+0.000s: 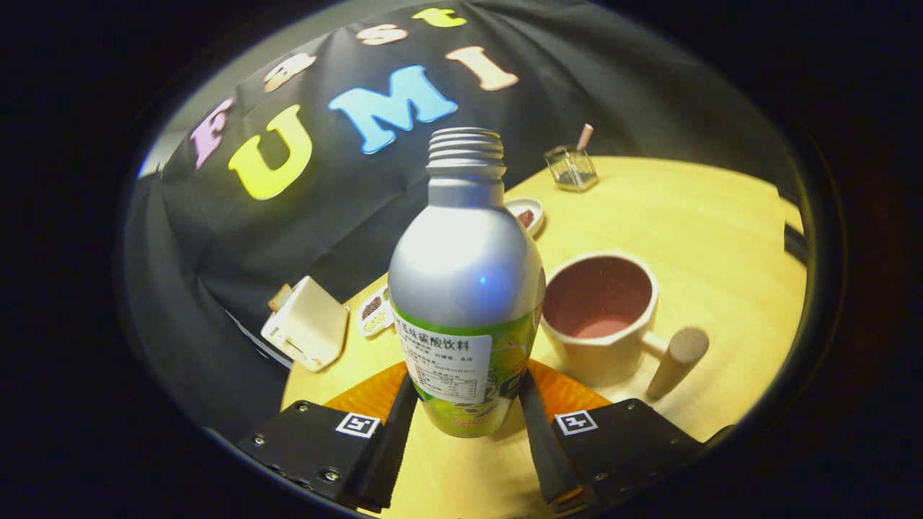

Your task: Take the bottle from table, then pour the juice into the cup, finally place the bottle on the coaster

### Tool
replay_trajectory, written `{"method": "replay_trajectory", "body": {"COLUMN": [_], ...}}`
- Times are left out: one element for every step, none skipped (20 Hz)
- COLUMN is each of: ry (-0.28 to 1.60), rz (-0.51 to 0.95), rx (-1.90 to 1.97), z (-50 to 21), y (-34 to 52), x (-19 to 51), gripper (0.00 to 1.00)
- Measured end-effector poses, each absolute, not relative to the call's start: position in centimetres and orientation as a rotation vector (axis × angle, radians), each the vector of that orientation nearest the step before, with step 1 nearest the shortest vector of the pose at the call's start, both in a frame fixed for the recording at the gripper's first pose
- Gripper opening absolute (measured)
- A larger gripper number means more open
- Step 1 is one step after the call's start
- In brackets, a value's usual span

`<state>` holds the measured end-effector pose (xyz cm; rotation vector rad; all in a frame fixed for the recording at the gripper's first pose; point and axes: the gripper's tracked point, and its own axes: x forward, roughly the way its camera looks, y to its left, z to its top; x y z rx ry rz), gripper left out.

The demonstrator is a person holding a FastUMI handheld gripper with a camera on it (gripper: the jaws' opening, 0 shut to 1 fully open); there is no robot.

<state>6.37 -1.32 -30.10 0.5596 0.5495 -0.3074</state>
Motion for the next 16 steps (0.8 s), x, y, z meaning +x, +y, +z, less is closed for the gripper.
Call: {"method": "replay_trajectory", "body": {"ry": [0.544,0.533,0.519,0.516,0.52,0.524,0.529,0.532,0.529,0.525,0.521,0.522,0.521,0.524,0.525,0.516], "rz": [-0.309,-0.296,-0.284,-0.276,-0.275,-0.274,-0.273,-0.276,-0.271,-0.276,-0.285,-0.298,-0.306,-0.31,-0.307,-0.306], "rx": [0.51,0.472,0.438,0.411,0.386,0.367,0.35,0.336,0.326,0.311,0.293,0.277,0.266,0.257,0.247,0.234], "z": [-29.8,-29.3,-28.7,-28.6,-28.5,-28.8,-28.9,-29.2,-29.2,-29.4,-29.5,-29.6,-29.8,-30.3,-30.4,-30.3], "y": [-1.5,-1.2,-0.8,-0.3,0.1,0.4,0.5,0.6,0.8,1.0,1.0,0.8,0.7,0.8,0.9,0.9], "x": [6.9,7.5,8.3,9.0,9.7,10.3,10.9,11.5,12.2,12.8,13.3,13.8,14.4,14.8,15.3,16.0], "gripper": [0.74,0.74,0.74,0.74,0.74,0.74,0.74,0.74,0.74,0.74,0.74,0.74,0.74,0.74,0.74,0.74]}}
